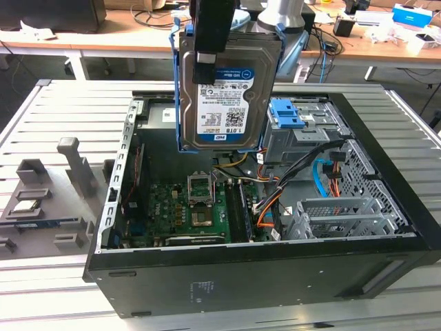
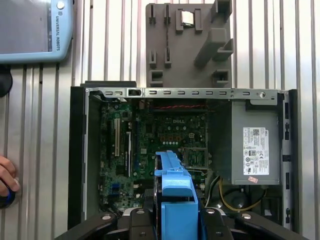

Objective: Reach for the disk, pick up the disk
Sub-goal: 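Pick up the disk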

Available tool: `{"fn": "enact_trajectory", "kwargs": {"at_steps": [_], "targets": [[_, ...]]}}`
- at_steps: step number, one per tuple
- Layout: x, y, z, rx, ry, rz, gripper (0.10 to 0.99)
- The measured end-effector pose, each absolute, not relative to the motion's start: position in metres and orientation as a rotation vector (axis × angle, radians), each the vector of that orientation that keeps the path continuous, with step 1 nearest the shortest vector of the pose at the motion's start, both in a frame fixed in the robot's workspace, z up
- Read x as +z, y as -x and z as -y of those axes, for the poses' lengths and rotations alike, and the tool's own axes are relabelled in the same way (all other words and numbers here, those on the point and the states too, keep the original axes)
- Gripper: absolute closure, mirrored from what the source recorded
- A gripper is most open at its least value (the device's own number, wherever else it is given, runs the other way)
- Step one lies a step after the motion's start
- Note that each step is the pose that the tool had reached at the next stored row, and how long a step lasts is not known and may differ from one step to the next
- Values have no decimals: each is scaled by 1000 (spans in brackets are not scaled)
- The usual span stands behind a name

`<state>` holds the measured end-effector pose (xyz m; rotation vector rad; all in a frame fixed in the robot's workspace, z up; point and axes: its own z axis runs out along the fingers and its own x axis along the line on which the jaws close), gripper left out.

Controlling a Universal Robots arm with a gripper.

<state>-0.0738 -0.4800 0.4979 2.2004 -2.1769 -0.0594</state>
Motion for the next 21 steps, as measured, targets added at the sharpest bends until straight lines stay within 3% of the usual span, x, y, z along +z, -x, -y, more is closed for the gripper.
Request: {"fn": "enact_trajectory", "kwargs": {"at_steps": [21], "targets": [[494,74,548,-94,-2217,2191,718]]}}
